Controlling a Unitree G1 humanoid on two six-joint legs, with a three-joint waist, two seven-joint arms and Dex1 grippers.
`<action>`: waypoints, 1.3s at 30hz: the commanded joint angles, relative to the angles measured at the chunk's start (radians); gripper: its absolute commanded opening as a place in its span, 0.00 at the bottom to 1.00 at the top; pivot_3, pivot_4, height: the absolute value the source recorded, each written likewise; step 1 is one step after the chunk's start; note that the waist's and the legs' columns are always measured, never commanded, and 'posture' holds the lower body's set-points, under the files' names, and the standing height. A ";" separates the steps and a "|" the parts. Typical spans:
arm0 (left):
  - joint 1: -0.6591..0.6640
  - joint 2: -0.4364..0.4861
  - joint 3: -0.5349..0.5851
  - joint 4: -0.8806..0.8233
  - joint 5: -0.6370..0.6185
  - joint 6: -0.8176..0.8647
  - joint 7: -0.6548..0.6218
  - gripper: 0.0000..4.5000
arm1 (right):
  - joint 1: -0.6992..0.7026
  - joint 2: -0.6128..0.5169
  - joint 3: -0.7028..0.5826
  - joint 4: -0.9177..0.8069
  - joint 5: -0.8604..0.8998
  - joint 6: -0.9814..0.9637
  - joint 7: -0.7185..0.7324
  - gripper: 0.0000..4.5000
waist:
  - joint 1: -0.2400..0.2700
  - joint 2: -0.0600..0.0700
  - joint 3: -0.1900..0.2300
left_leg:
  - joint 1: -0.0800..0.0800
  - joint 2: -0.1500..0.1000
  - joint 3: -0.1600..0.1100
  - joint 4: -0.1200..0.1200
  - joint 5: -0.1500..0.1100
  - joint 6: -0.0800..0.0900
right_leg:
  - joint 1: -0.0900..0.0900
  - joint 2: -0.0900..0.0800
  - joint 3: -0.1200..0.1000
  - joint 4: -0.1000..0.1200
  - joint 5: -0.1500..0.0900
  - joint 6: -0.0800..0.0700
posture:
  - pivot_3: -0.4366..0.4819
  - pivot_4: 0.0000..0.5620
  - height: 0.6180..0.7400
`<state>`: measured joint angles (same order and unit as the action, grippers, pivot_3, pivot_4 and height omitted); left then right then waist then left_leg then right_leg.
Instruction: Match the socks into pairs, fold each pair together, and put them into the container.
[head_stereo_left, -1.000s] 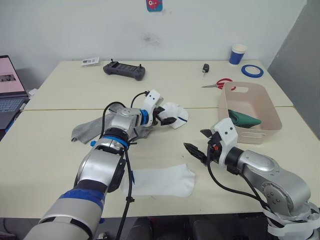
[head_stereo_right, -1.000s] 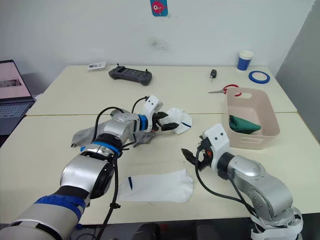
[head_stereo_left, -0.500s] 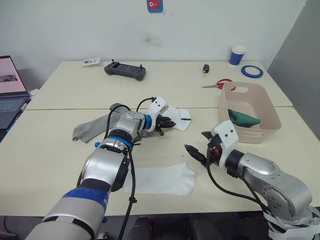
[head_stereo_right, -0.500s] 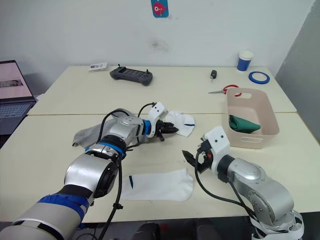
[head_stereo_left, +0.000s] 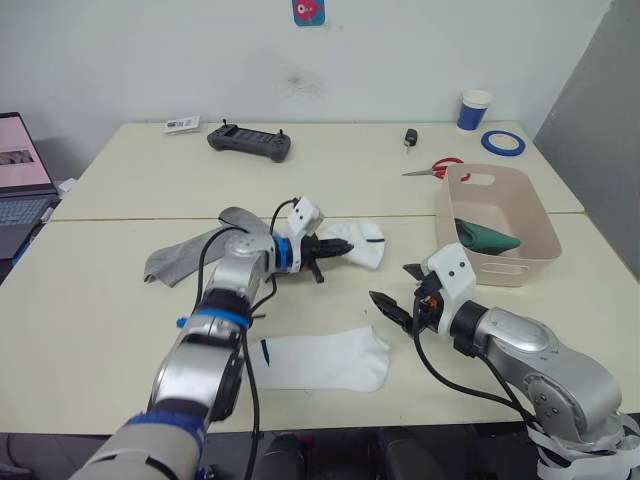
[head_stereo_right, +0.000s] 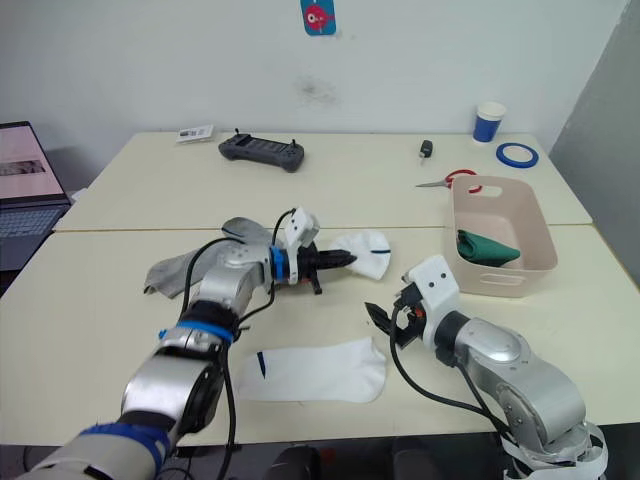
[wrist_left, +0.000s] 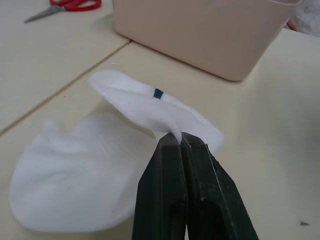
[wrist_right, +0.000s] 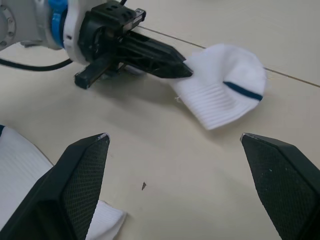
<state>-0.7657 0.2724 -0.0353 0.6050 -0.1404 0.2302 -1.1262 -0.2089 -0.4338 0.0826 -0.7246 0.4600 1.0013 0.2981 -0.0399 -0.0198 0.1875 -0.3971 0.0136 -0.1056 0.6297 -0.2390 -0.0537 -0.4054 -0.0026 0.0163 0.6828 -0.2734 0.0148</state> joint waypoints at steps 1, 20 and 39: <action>0.134 0.007 -0.023 -0.355 -0.068 0.154 0.044 0.01 | 0.002 -0.011 0.000 -0.024 -0.013 -0.036 0.008 1.00 | 0.001 0.000 0.000 | 0.000 0.000 0.000 0.000 0.000 0.000 | 0.000 0.000 0.000 0.000 0.000 -0.001 | 0.48 0.27 1.00; 0.312 0.072 0.044 -0.682 -0.258 0.572 0.278 0.60 | 0.014 -0.027 0.006 -0.015 -0.034 -0.057 0.030 1.00 | 0.009 0.001 -0.001 | 0.001 0.000 0.000 0.000 0.000 -0.001 | 0.002 0.000 -0.001 0.000 0.001 0.000 | 0.48 0.27 1.00; 0.046 -0.006 -0.087 -0.293 -0.237 0.585 0.266 0.41 | 0.064 -0.062 0.026 -0.057 -0.057 -0.060 0.048 1.00 | 0.008 0.001 -0.001 | 0.001 -0.001 0.000 0.000 0.000 -0.001 | 0.001 0.000 0.000 -0.001 0.000 0.000 | 0.48 0.27 1.00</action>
<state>-0.7026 0.2723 -0.1240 0.3285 -0.3707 0.8434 -0.8429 -0.1394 -0.4934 0.1122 -0.7405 0.4064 0.9660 0.3470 -0.0320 -0.0189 0.1868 -0.3959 0.0130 -0.1055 0.6298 -0.2385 -0.0545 -0.4039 -0.0026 0.0159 0.6822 -0.2729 0.0150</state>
